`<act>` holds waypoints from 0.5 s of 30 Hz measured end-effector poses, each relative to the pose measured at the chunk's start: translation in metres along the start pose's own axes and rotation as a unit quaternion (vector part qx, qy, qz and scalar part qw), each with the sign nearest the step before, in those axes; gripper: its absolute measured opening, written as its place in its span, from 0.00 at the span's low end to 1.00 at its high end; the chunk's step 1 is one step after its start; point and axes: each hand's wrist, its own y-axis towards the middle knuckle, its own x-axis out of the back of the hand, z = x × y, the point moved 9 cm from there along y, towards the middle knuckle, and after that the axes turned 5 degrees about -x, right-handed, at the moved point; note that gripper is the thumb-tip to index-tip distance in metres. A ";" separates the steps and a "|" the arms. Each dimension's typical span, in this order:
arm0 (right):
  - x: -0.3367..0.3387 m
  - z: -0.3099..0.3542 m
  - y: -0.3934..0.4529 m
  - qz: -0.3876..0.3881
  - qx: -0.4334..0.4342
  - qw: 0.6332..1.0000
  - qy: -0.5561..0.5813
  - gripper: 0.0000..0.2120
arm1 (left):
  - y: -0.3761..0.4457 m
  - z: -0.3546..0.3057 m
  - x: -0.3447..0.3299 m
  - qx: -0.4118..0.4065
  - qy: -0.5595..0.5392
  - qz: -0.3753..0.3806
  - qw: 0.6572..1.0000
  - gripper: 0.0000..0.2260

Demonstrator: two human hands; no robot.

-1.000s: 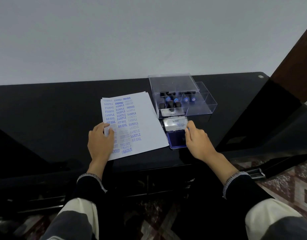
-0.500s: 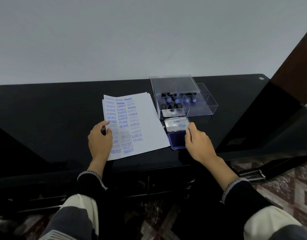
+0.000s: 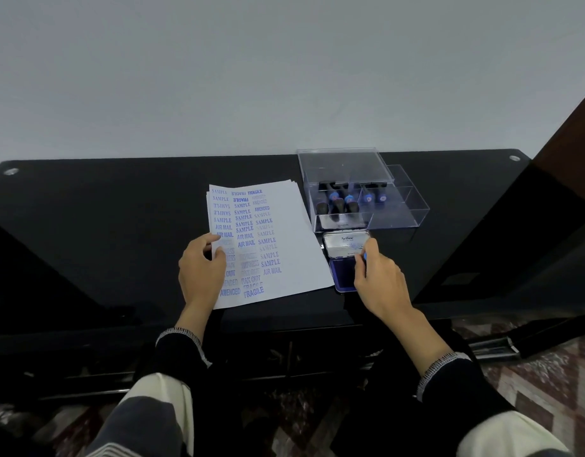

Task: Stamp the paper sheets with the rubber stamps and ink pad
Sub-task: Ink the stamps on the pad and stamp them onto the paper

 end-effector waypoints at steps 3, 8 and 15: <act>-0.002 0.005 0.003 0.009 0.019 0.999 -0.035 0.03 | 0.001 -0.002 -0.001 -0.012 0.016 0.005 1.000 0.10; 0.000 0.002 0.008 0.032 0.001 0.999 0.013 0.06 | 0.001 0.000 -0.002 -0.021 0.037 0.013 0.999 0.10; -0.003 0.011 0.006 0.033 0.004 0.996 -0.085 0.04 | -0.001 -0.004 -0.005 -0.020 0.074 0.033 0.996 0.11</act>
